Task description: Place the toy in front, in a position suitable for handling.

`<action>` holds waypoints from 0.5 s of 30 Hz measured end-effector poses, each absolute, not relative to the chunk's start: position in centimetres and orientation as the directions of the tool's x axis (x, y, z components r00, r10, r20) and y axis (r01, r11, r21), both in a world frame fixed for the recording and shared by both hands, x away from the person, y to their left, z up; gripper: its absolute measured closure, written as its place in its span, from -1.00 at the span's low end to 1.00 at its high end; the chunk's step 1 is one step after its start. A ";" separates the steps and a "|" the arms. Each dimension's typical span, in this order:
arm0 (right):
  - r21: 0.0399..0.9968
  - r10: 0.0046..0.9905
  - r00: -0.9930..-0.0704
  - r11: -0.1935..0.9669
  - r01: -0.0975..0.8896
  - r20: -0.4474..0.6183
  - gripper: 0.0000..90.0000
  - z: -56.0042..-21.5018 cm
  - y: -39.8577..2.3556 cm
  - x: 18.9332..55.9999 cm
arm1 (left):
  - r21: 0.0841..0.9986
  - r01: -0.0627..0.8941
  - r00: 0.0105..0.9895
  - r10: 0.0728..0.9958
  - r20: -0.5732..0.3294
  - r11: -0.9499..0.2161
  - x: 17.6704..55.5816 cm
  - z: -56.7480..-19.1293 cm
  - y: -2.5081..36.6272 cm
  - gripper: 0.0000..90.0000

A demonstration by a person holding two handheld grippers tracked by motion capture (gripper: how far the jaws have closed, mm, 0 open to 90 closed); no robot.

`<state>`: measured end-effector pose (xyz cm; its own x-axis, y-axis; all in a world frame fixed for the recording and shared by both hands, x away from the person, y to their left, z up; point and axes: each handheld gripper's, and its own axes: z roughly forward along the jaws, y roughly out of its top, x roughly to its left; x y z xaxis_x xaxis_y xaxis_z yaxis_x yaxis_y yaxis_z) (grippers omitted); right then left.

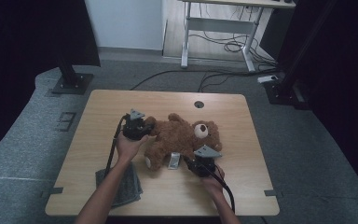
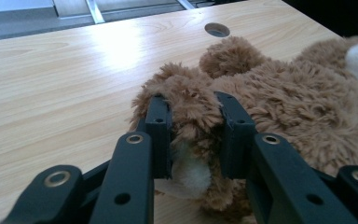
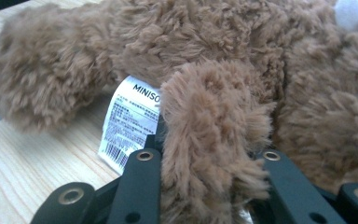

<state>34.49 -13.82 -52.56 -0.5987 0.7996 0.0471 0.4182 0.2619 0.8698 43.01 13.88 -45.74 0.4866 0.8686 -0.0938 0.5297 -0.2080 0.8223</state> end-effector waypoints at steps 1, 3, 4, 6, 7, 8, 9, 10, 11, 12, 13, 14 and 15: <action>0.869 0.801 -0.596 0.262 0.419 0.045 0.62 -52.6 -13.8 34.5 | 0.822 0.532 0.482 0.870 -0.099 -0.201 43.0 -45.8 14.0 0.52; 0.869 0.805 -0.592 0.258 0.422 0.048 0.62 -52.6 -13.7 34.6 | 0.823 0.532 0.479 0.872 -0.098 -0.200 43.0 -45.9 14.1 0.50; 0.870 0.806 -0.590 0.253 0.422 0.052 0.62 -52.6 -13.6 34.6 | 0.824 0.531 0.477 0.874 -0.095 -0.200 43.0 -45.9 14.1 0.47; 0.871 0.805 -0.592 0.260 0.417 0.044 0.62 -52.6 -13.4 34.5 | 0.826 0.529 0.474 0.875 -0.095 -0.197 43.2 -46.0 14.2 0.41; 0.871 0.803 -0.594 0.259 0.417 0.046 0.62 -52.7 -13.3 34.5 | 0.826 0.530 0.473 0.875 -0.101 -0.192 43.3 -46.0 14.3 0.37; 0.871 0.801 -0.596 0.257 0.419 0.050 0.61 -52.7 -13.3 34.5 | 0.826 0.532 0.472 0.875 -0.107 -0.186 43.5 -46.0 14.4 0.31; 0.871 0.800 -0.597 0.258 0.418 0.049 0.61 -52.7 -13.3 34.5 | 0.827 0.533 0.472 0.874 -0.114 -0.180 43.6 -45.9 14.5 0.24; 0.870 0.799 -0.600 0.261 0.418 0.049 0.61 -52.7 -13.3 34.4 | 0.826 0.536 0.463 0.879 -0.115 -0.174 43.6 -45.8 14.6 0.17; 0.870 0.796 -0.602 0.259 0.419 0.053 0.60 -52.7 -13.2 34.4 | 0.826 0.537 0.445 0.889 -0.105 -0.171 43.5 -45.6 14.8 0.05; 0.870 0.793 -0.607 0.261 0.418 0.053 0.60 -52.8 -13.2 34.4 | 0.831 0.530 0.428 0.899 -0.092 -0.168 43.3 -45.3 14.9 -0.03; 0.869 0.789 -0.612 0.266 0.418 0.053 0.60 -52.9 -13.0 34.3 | 0.839 0.521 0.415 0.906 -0.085 -0.160 43.0 -44.9 15.2 -0.10; 0.867 0.785 -0.617 0.272 0.418 0.051 0.60 -53.0 -12.8 34.3 | 0.846 0.512 0.411 0.908 -0.087 -0.150 42.7 -44.4 15.6 -0.15; 0.867 0.784 -0.620 0.277 0.414 0.046 0.60 -53.1 -12.6 34.2 | 0.850 0.507 0.413 0.906 -0.094 -0.143 42.4 -44.0 16.1 -0.19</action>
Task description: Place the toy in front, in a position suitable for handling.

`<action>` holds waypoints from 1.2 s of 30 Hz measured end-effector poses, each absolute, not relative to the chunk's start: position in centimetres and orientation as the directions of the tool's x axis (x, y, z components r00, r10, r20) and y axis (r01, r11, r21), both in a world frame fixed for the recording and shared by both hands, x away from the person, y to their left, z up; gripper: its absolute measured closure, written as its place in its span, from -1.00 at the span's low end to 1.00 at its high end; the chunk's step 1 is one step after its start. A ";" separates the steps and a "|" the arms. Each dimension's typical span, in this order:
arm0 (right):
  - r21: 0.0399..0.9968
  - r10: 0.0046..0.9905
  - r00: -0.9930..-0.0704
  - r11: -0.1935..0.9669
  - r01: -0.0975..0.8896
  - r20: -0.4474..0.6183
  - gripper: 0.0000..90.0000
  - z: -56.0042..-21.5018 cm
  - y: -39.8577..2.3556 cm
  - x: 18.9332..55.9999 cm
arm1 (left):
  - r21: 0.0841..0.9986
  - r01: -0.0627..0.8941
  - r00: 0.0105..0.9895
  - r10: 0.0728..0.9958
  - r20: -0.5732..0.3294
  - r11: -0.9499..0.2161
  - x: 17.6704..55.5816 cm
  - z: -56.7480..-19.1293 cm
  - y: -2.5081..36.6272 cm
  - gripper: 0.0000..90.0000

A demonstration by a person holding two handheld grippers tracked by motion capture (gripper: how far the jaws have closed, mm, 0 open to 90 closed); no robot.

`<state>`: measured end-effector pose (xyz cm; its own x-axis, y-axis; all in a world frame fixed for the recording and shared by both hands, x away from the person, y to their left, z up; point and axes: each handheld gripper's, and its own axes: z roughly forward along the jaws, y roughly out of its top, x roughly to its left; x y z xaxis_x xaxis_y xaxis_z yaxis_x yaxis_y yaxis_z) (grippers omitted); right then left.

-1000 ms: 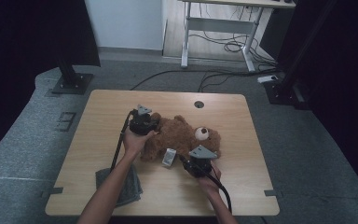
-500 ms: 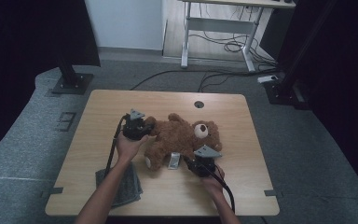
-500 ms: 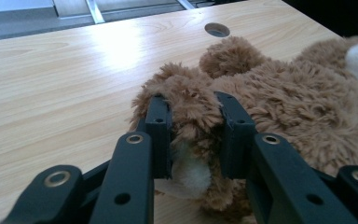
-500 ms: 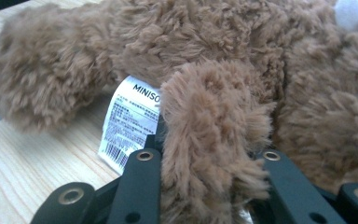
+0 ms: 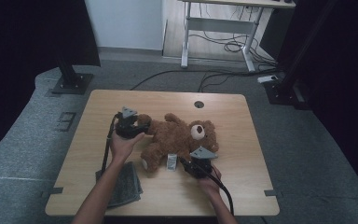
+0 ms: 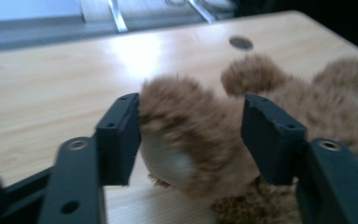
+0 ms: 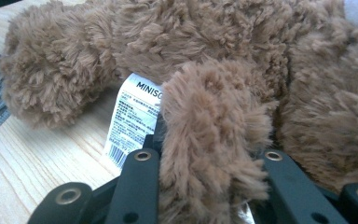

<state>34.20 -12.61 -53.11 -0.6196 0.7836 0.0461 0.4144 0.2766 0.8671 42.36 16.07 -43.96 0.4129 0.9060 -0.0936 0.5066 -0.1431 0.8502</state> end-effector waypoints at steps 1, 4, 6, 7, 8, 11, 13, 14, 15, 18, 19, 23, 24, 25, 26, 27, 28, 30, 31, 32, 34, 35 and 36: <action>0.869 0.783 -0.621 0.277 0.410 0.043 0.59 -53.2 -12.5 34.2 | 0.852 0.503 0.420 0.903 -0.093 -0.146 42.0 -43.5 16.5 -0.22; 0.870 0.779 -0.625 0.268 0.413 0.057 0.58 -53.3 -12.5 34.3 | 0.862 0.484 0.425 0.902 -0.081 -0.150 40.3 -42.5 17.6 -0.25; 0.871 0.776 -0.627 0.261 0.417 0.068 0.56 -53.3 -12.7 34.4 | 0.858 0.485 0.440 0.895 -0.071 -0.170 38.9 -42.6 18.1 -0.27; 0.868 0.774 -0.629 0.261 0.422 0.072 0.54 -53.3 -12.8 34.3 | 0.855 0.488 0.444 0.894 -0.067 -0.179 38.2 -42.8 18.2 -0.28; 0.867 0.774 -0.629 0.259 0.426 0.078 0.53 -53.3 -12.8 34.3 | 0.848 0.496 0.452 0.890 -0.068 -0.186 37.5 -43.1 18.4 -0.29; 0.864 0.767 -0.636 0.258 0.432 0.089 0.43 -53.5 -12.9 34.2 | 0.828 0.520 0.461 0.885 -0.067 -0.208 35.5 -44.4 18.9 -0.31; 0.865 0.762 -0.642 0.264 0.426 0.083 0.39 -53.5 -13.0 34.1 | 0.810 0.543 0.464 0.883 -0.071 -0.220 34.4 -45.4 19.2 -0.34; 0.866 0.761 -0.643 0.264 0.425 0.083 0.39 -53.5 -13.0 34.1 | 0.808 0.548 0.460 0.885 -0.074 -0.217 33.8 -45.9 19.4 -0.36; 0.867 0.763 -0.640 0.257 0.427 0.089 0.38 -53.5 -13.0 34.1 | 0.807 0.551 0.450 0.890 -0.073 -0.212 33.4 -46.3 19.6 -0.36; 0.869 0.761 -0.644 0.260 0.422 0.085 0.37 -53.6 -12.8 34.0 | 0.787 0.571 0.442 0.895 -0.057 -0.232 32.2 -47.8 20.0 -0.41; 0.870 0.760 -0.646 0.265 0.416 0.077 0.36 -53.7 -12.7 33.9 | 0.780 0.577 0.443 0.895 -0.049 -0.242 31.9 -48.2 20.1 -0.42; 0.869 0.756 -0.649 0.264 0.418 0.082 0.31 -53.8 -12.8 33.8 | 0.768 0.583 0.445 0.895 -0.030 -0.264 30.7 -49.4 20.7 -0.43; 0.868 0.753 -0.652 0.266 0.420 0.085 0.30 -53.9 -12.8 33.8 | 0.767 0.587 0.446 0.894 -0.039 -0.259 30.4 -49.5 20.8 -0.43; 0.866 0.752 -0.654 0.271 0.421 0.083 0.29 -54.0 -12.8 33.8 | 0.767 0.590 0.449 0.892 -0.052 -0.252 30.1 -49.7 21.1 -0.44; 0.865 0.752 -0.654 0.272 0.421 0.082 0.28 -54.0 -12.8 33.7 | 0.771 0.591 0.446 0.893 -0.065 -0.239 29.9 -49.9 21.2 -0.45; 0.865 0.751 -0.654 0.271 0.422 0.084 0.28 -54.0 -12.8 33.7 | 0.763 0.599 0.453 0.888 -0.074 -0.242 29.7 -50.1 21.3 -0.45; 0.863 0.752 -0.654 0.270 0.426 0.088 0.26 -54.1 -12.9 33.7 | 0.752 0.609 0.465 0.881 -0.082 -0.252 29.5 -50.2 21.4 -0.46; 0.864 0.753 -0.652 0.270 0.426 0.086 0.26 -54.0 -13.0 33.7 | 0.744 0.615 0.480 0.873 -0.090 -0.261 29.0 -50.4 21.5 -0.50; 0.865 0.754 -0.651 0.269 0.425 0.085 0.25 -54.0 -13.0 33.7 | 0.743 0.616 0.479 0.873 -0.089 -0.262 28.7 -50.5 21.5 -0.50; 0.865 0.755 -0.649 0.266 0.426 0.088 0.24 -54.0 -13.1 33.7 | 0.737 0.622 0.481 0.872 -0.090 -0.266 28.5 -50.7 21.6 -0.51; 0.866 0.757 -0.647 0.265 0.424 0.086 0.23 -54.0 -13.2 33.6 | 0.726 0.633 0.478 0.873 -0.093 -0.269 28.1 -51.0 21.7 -0.54; 0.867 0.758 -0.646 0.265 0.422 0.083 0.22 -54.0 -13.2 33.5 | 0.723 0.635 0.478 0.874 -0.092 -0.271 27.9 -51.2 21.8 -0.54; 0.866 0.759 -0.645 0.266 0.423 0.082 0.21 -54.0 -13.3 33.5 | 0.721 0.638 0.479 0.872 -0.096 -0.271 27.8 -51.4 21.8 -0.54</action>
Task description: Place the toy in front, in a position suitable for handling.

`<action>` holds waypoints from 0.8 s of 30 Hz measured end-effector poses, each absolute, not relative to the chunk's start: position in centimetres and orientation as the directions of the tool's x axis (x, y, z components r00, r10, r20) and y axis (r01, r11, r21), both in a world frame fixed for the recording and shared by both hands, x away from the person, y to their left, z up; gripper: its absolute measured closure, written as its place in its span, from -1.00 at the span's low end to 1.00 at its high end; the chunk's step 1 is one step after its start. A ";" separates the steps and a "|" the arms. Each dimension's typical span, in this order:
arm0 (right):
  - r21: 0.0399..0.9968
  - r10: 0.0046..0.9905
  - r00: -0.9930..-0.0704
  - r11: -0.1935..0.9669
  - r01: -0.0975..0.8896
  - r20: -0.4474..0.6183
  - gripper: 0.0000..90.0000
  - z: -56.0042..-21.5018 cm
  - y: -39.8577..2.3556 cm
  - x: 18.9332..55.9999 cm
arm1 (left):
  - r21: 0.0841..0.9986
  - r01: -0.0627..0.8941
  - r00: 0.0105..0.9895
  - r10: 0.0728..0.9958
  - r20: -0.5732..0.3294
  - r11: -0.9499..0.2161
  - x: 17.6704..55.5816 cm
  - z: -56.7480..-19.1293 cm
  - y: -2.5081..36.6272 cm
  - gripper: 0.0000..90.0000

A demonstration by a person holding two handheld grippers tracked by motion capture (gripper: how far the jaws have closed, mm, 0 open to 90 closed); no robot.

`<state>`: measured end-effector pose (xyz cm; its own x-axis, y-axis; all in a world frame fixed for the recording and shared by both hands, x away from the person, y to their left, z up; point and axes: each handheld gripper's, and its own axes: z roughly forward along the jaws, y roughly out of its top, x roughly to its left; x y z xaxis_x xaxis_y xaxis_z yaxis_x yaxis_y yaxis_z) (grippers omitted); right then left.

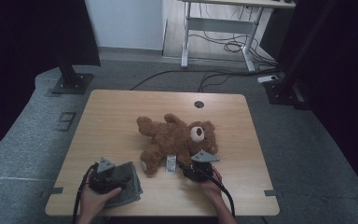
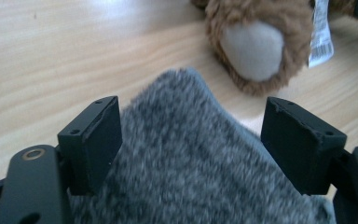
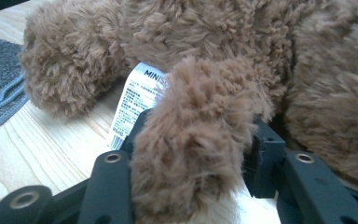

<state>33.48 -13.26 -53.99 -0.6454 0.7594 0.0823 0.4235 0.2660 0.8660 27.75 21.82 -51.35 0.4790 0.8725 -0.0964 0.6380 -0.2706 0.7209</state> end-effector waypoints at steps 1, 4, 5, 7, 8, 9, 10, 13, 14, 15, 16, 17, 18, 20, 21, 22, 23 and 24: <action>0.866 0.759 -0.645 0.266 0.424 0.083 0.20 -54.0 -13.3 33.4 | 0.719 0.641 0.478 0.873 -0.100 -0.268 27.7 -51.5 21.9 -0.54; 0.865 0.760 -0.644 0.267 0.424 0.081 0.18 -54.1 -13.4 33.3 | 0.716 0.644 0.481 0.871 -0.104 -0.270 27.7 -51.6 21.9 -0.55; 0.865 0.761 -0.644 0.268 0.424 0.080 0.18 -54.1 -13.5 33.3 | 0.715 0.643 0.481 0.871 -0.098 -0.274 27.7 -51.7 22.0 -0.56; 0.866 0.761 -0.643 0.265 0.425 0.083 0.15 -54.1 -13.6 33.2 | 0.708 0.639 0.483 0.873 -0.065 -0.300 27.6 -51.8 21.9 -0.56; 0.865 0.762 -0.642 0.264 0.426 0.084 0.14 -54.1 -13.7 33.2 | 0.703 0.641 0.487 0.871 -0.063 -0.308 27.6 -51.9 21.9 -0.57; 0.866 0.763 -0.641 0.262 0.425 0.084 0.14 -54.1 -13.7 33.2 | 0.702 0.644 0.489 0.869 -0.072 -0.304 27.6 -52.0 21.9 -0.58; 0.866 0.763 -0.641 0.261 0.426 0.086 0.14 -54.1 -13.8 33.2 | 0.700 0.647 0.492 0.867 -0.079 -0.303 27.6 -52.2 21.8 -0.58; 0.865 0.763 -0.641 0.265 0.425 0.082 0.14 -54.2 -13.7 33.3 | 0.689 0.653 0.504 0.860 -0.084 -0.316 27.7 -52.5 21.7 -0.60; 0.865 0.764 -0.640 0.265 0.426 0.081 0.14 -54.2 -13.7 33.3 | 0.688 0.651 0.507 0.858 -0.083 -0.319 27.7 -52.6 21.6 -0.61; 0.865 0.764 -0.640 0.266 0.426 0.080 0.13 -54.2 -13.7 33.2 | 0.687 0.653 0.508 0.857 -0.085 -0.319 27.8 -52.8 21.5 -0.61; 0.863 0.764 -0.640 0.268 0.428 0.080 0.14 -54.2 -13.7 33.2 | 0.682 0.657 0.510 0.856 -0.088 -0.322 27.8 -53.1 21.4 -0.61; 0.862 0.765 -0.639 0.269 0.430 0.080 0.14 -54.2 -13.7 33.2 | 0.674 0.663 0.510 0.856 -0.087 -0.326 27.9 -53.4 21.3 -0.62; 0.860 0.765 -0.638 0.268 0.435 0.084 0.14 -54.2 -13.7 33.2 | 0.668 0.665 0.511 0.856 -0.080 -0.335 28.0 -53.7 21.2 -0.63; 0.857 0.765 -0.637 0.263 0.444 0.096 0.14 -54.2 -13.8 33.2 | 0.670 0.661 0.509 0.858 -0.069 -0.338 28.0 -54.0 21.0 -0.65; 0.856 0.765 -0.637 0.263 0.444 0.095 0.14 -54.2 -13.8 33.2 | 0.668 0.659 0.507 0.860 -0.055 -0.345 28.0 -54.0 20.9 -0.62; 0.856 0.766 -0.637 0.264 0.444 0.094 0.14 -54.2 -13.8 33.3 | 0.669 0.655 0.505 0.862 -0.039 -0.353 28.0 -54.0 20.9 -0.57; 0.856 0.765 -0.637 0.263 0.445 0.095 0.14 -54.2 -13.8 33.3 | 0.673 0.651 0.499 0.866 -0.029 -0.352 27.9 -54.1 20.9 -0.51; 0.856 0.765 -0.637 0.262 0.445 0.097 0.14 -54.2 -13.8 33.3 | 0.679 0.646 0.491 0.871 -0.019 -0.349 27.9 -54.1 20.9 -0.42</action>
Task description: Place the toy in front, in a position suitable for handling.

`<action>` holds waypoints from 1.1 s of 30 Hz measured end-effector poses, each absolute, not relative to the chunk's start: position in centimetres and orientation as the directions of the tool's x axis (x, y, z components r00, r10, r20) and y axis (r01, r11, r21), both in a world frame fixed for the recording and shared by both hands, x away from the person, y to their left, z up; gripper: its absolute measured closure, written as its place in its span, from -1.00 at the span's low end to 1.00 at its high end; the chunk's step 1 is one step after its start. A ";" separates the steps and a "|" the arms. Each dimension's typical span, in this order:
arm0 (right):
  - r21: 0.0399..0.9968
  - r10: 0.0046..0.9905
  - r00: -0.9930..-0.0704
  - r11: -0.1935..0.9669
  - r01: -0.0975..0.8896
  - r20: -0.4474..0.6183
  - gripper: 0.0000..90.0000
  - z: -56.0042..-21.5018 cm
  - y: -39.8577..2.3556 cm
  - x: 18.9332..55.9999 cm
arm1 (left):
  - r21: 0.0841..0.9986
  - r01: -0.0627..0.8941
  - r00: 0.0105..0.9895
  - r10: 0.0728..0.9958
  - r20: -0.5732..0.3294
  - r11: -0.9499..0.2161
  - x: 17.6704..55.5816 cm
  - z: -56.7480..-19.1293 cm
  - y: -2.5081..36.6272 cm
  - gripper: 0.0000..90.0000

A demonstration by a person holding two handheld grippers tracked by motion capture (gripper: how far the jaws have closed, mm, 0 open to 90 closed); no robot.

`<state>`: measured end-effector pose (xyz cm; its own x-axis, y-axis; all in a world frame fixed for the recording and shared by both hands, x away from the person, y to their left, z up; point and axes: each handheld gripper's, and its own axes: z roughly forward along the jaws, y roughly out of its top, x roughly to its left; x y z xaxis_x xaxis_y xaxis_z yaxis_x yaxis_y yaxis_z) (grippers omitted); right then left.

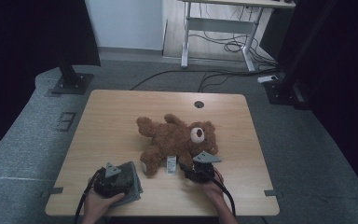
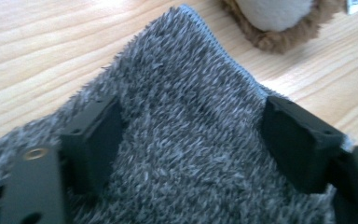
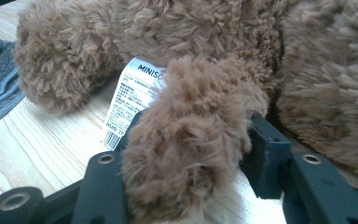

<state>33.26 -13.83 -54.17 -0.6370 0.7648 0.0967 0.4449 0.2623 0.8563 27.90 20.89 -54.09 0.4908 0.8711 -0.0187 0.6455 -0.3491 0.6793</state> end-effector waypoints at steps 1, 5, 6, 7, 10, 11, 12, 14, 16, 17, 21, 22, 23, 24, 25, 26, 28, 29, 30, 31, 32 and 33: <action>0.856 0.765 -0.637 0.261 0.445 0.098 0.14 -54.2 -13.8 33.3 | 0.687 0.638 0.490 0.872 -0.014 -0.347 27.9 -54.1 21.0 -0.27; 0.855 0.765 -0.637 0.265 0.445 0.094 0.14 -54.2 -13.8 33.2 | 0.707 0.625 0.485 0.874 -0.018 -0.332 27.8 -54.1 21.7 0.34; 0.855 0.765 -0.637 0.265 0.446 0.095 0.14 -54.2 -13.8 33.2 | 0.708 0.627 0.484 0.874 -0.027 -0.325 27.8 -54.0 21.8 0.42; 0.855 0.765 -0.637 0.266 0.446 0.094 0.14 -54.2 -13.8 33.2 | 0.711 0.628 0.482 0.875 -0.034 -0.318 27.8 -54.0 21.9 0.48; 0.855 0.765 -0.638 0.267 0.445 0.094 0.14 -54.2 -13.8 33.3 | 0.714 0.628 0.482 0.875 -0.045 -0.309 27.8 -53.9 22.0 0.59; 0.855 0.764 -0.638 0.267 0.445 0.093 0.14 -54.2 -13.8 33.3 | 0.716 0.628 0.482 0.875 -0.050 -0.305 27.8 -53.9 22.0 0.61; 0.855 0.764 -0.638 0.268 0.445 0.093 0.14 -54.2 -13.8 33.3 | 0.720 0.628 0.481 0.875 -0.062 -0.295 27.8 -53.9 22.1 0.64; 0.855 0.764 -0.639 0.268 0.444 0.092 0.14 -54.2 -13.9 33.3 | 0.732 0.626 0.485 0.870 -0.094 -0.269 27.7 -53.6 22.3 0.66; 0.855 0.764 -0.638 0.268 0.444 0.092 0.14 -54.2 -13.9 33.3 | 0.748 0.614 0.488 0.866 -0.112 -0.250 27.6 -53.0 22.6 0.67; 0.855 0.764 -0.638 0.267 0.445 0.093 0.14 -54.2 -13.9 33.3 | 0.757 0.609 0.488 0.865 -0.120 -0.239 27.4 -52.7 22.8 0.67; 0.855 0.764 -0.638 0.268 0.444 0.092 0.14 -54.2 -14.0 33.3 | 0.790 0.582 0.492 0.857 -0.155 -0.192 27.0 -51.4 23.5 0.67; 0.855 0.765 -0.638 0.268 0.444 0.092 0.14 -54.2 -14.0 33.3 | 0.796 0.576 0.493 0.856 -0.158 -0.185 26.9 -51.1 23.6 0.67; 0.855 0.765 -0.638 0.268 0.444 0.092 0.14 -54.2 -14.0 33.4 | 0.796 0.576 0.493 0.856 -0.158 -0.185 26.9 -51.1 23.6 0.67; 0.855 0.765 -0.638 0.267 0.445 0.092 0.13 -54.2 -14.0 33.3 | 0.802 0.569 0.496 0.854 -0.158 -0.181 26.8 -50.8 23.7 0.67; 0.855 0.765 -0.637 0.268 0.444 0.092 0.13 -54.2 -14.0 33.3 | 0.809 0.562 0.498 0.852 -0.162 -0.174 26.7 -50.5 23.8 0.67; 0.855 0.765 -0.637 0.267 0.444 0.092 0.13 -54.1 -14.0 33.3 | 0.811 0.559 0.498 0.851 -0.164 -0.170 26.6 -50.4 23.9 0.67; 0.855 0.766 -0.636 0.266 0.445 0.093 0.13 -54.1 -14.0 33.3 | 0.814 0.556 0.499 0.851 -0.166 -0.167 26.5 -50.2 24.0 0.67; 0.855 0.766 -0.636 0.267 0.445 0.092 0.13 -54.1 -14.0 33.3 | 0.816 0.554 0.499 0.850 -0.167 -0.165 26.5 -50.2 24.0 0.67; 0.854 0.766 -0.637 0.268 0.445 0.091 0.13 -54.1 -14.0 33.3 | 0.817 0.553 0.499 0.850 -0.167 -0.164 26.5 -50.1 24.0 0.68; 0.854 0.765 -0.637 0.267 0.446 0.093 0.13 -54.1 -14.1 33.3 | 0.817 0.553 0.500 0.850 -0.168 -0.164 26.5 -50.1 24.0 0.68; 0.855 0.765 -0.637 0.266 0.446 0.094 0.13 -54.1 -14.1 33.3 | 0.817 0.553 0.502 0.849 -0.167 -0.166 26.5 -50.1 24.0 0.68; 0.855 0.765 -0.637 0.267 0.446 0.093 0.13 -54.1 -14.1 33.3 | 0.817 0.551 0.502 0.849 -0.165 -0.167 26.5 -50.2 23.9 0.68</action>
<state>33.31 -14.06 -54.12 -0.6368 0.7654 0.0934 0.4457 0.2666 0.8545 26.49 23.91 -50.16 0.5022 0.8488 -0.1655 0.5513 -0.1668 0.8175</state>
